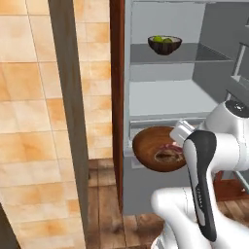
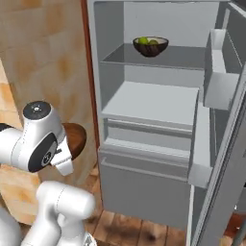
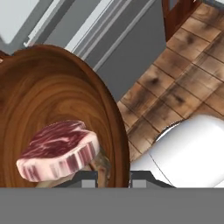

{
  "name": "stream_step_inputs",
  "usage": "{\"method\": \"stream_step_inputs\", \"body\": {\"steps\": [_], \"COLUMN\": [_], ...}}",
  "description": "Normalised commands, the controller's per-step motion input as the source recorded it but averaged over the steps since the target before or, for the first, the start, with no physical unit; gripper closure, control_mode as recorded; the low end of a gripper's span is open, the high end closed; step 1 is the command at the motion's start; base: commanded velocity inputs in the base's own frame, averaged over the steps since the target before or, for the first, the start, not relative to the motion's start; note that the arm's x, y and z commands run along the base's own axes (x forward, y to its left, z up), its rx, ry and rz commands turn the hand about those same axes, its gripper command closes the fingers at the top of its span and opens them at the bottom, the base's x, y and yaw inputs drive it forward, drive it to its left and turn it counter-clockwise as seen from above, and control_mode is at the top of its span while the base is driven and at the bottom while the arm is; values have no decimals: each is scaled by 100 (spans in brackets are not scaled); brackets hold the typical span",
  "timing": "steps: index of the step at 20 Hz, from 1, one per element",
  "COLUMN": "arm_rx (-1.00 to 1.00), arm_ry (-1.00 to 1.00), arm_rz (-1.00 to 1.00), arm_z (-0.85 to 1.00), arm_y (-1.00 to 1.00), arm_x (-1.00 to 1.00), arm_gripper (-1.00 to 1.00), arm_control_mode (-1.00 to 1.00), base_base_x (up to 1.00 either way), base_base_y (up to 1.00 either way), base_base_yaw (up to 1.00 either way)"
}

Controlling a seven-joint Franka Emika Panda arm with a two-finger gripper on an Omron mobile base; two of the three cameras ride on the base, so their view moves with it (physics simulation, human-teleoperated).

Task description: Place the bowl with the limes on the top shelf of the fridge. Place the bowl with the steak and chicken drumstick on the second highest shelf of the fridge.

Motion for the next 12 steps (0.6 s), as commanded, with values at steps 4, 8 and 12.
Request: {"method": "stream_step_inputs", "body": {"steps": [4, 8, 12], "arm_rx": [0, 0, 0], "arm_ry": [0, 0, 0], "arm_rz": [0, 0, 0], "arm_z": [0, 0, 0], "arm_y": [0, 0, 0], "arm_x": [0, 0, 0], "arm_gripper": [100, 100, 100], "arm_control_mode": [100, 100, 100], "base_base_x": [100, 89, 55], "base_base_y": [0, 0, -6], "base_base_yaw": [-42, -32, -23]}}
